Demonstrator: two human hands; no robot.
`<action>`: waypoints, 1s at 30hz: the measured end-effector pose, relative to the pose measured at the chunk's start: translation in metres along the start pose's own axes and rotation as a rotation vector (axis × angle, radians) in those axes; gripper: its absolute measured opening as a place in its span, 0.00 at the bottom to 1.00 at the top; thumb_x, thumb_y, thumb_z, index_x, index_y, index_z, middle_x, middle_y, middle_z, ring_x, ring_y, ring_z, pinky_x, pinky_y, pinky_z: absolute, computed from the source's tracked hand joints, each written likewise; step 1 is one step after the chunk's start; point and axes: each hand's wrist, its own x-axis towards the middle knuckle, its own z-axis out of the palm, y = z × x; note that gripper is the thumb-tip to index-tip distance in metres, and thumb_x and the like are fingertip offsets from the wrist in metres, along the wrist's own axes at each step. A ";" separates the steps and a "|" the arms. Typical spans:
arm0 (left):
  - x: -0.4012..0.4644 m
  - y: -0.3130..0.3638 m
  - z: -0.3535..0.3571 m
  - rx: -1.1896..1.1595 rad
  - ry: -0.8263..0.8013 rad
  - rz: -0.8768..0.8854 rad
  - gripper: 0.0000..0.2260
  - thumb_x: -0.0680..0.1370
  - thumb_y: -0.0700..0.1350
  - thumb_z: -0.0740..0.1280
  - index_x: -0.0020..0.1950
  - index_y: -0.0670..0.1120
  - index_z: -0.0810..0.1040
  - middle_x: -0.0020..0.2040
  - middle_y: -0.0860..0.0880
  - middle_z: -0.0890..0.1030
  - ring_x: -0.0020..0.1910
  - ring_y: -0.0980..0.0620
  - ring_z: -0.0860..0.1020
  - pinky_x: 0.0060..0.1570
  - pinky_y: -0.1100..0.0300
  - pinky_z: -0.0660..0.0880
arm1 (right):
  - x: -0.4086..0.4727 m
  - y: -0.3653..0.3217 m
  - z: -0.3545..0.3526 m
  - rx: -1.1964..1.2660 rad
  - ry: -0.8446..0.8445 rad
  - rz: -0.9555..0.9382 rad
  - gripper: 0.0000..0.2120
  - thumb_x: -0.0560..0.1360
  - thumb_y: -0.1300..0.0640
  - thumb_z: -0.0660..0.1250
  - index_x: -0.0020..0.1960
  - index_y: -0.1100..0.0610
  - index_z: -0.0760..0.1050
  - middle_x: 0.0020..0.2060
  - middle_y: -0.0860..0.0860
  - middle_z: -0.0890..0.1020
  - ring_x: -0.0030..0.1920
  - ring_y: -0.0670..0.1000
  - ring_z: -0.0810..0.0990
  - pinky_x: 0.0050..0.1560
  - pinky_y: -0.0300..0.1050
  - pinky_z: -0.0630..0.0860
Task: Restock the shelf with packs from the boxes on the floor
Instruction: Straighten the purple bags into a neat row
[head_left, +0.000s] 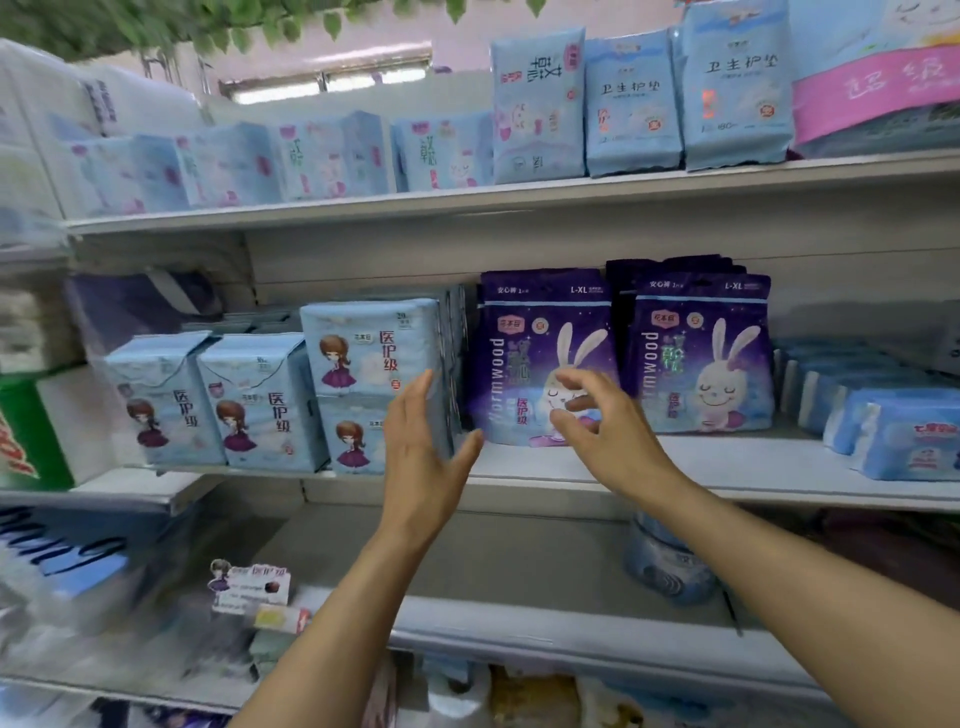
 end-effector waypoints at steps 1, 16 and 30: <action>0.003 -0.006 -0.007 -0.008 -0.004 0.004 0.35 0.75 0.47 0.73 0.78 0.50 0.58 0.75 0.49 0.64 0.73 0.55 0.61 0.71 0.59 0.59 | 0.001 -0.006 0.010 -0.007 0.019 -0.009 0.14 0.77 0.57 0.66 0.62 0.51 0.74 0.59 0.44 0.74 0.55 0.46 0.78 0.54 0.47 0.77; 0.020 -0.118 -0.100 -0.122 -0.003 0.098 0.28 0.75 0.44 0.73 0.72 0.50 0.66 0.69 0.53 0.68 0.69 0.54 0.69 0.66 0.48 0.73 | 0.016 -0.059 0.134 0.152 0.233 0.172 0.09 0.79 0.58 0.65 0.58 0.51 0.75 0.57 0.48 0.77 0.50 0.37 0.76 0.52 0.35 0.75; 0.057 -0.196 -0.127 0.439 0.051 0.106 0.40 0.69 0.45 0.78 0.76 0.55 0.60 0.76 0.48 0.57 0.74 0.44 0.58 0.69 0.47 0.63 | 0.057 -0.079 0.186 0.512 0.248 0.212 0.21 0.84 0.44 0.46 0.76 0.44 0.57 0.69 0.44 0.70 0.65 0.38 0.71 0.67 0.44 0.69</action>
